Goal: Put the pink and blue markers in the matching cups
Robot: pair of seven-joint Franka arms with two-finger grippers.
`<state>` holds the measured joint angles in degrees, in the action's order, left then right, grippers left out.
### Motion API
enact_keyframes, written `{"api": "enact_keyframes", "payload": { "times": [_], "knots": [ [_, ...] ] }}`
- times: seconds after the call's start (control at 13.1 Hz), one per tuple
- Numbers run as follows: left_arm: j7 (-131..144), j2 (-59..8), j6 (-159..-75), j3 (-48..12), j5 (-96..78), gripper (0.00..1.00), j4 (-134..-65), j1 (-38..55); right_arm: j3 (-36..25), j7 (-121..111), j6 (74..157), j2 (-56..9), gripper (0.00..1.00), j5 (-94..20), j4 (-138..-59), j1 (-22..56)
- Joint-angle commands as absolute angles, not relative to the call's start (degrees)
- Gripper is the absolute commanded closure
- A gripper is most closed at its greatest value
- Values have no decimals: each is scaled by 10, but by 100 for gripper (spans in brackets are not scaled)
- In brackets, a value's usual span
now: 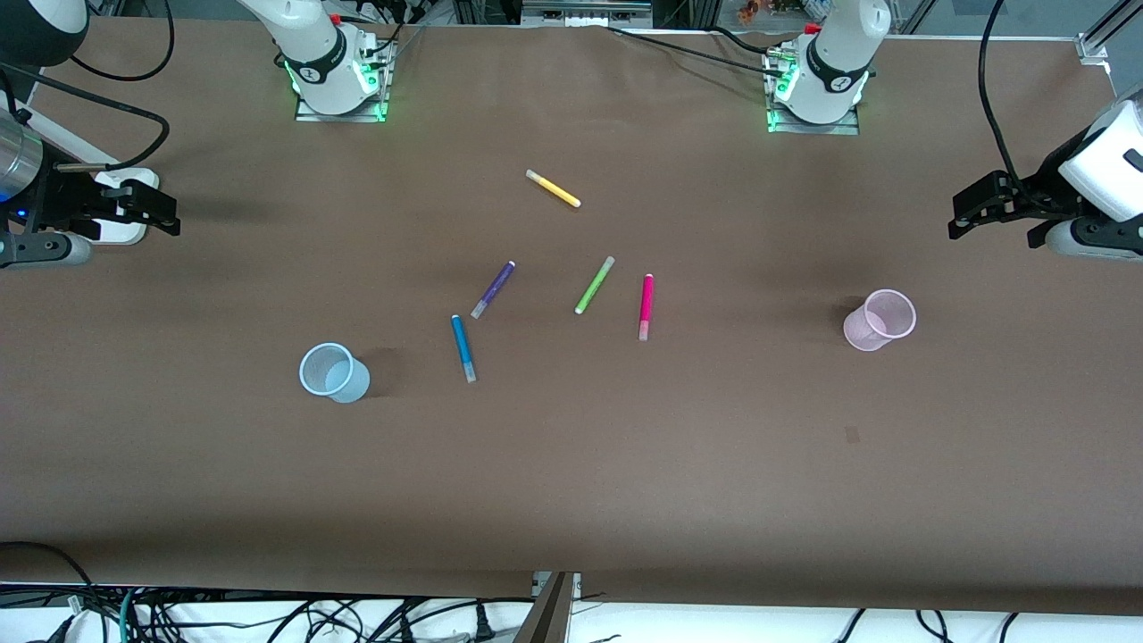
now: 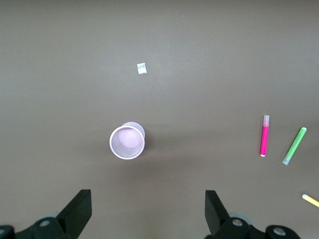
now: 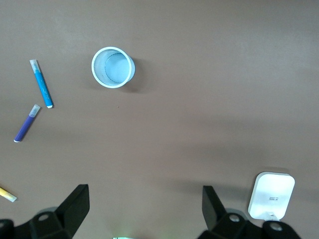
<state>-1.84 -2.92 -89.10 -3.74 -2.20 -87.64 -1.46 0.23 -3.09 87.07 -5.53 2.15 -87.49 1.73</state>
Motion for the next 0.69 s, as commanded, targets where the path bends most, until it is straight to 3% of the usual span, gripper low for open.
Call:
{"api": "enact_keyframes", "payload": {
  "times": [0.0,0.61],
  "knots": [
    [-32,-40,-875,-39,-32,0,-860,-18,4,-40,866,-62,0,14,-859,15],
    [-28,-52,-865,-42,-33,0,-854,-15,4,-40,866,-62,0,14,-859,15]
  ]
}}
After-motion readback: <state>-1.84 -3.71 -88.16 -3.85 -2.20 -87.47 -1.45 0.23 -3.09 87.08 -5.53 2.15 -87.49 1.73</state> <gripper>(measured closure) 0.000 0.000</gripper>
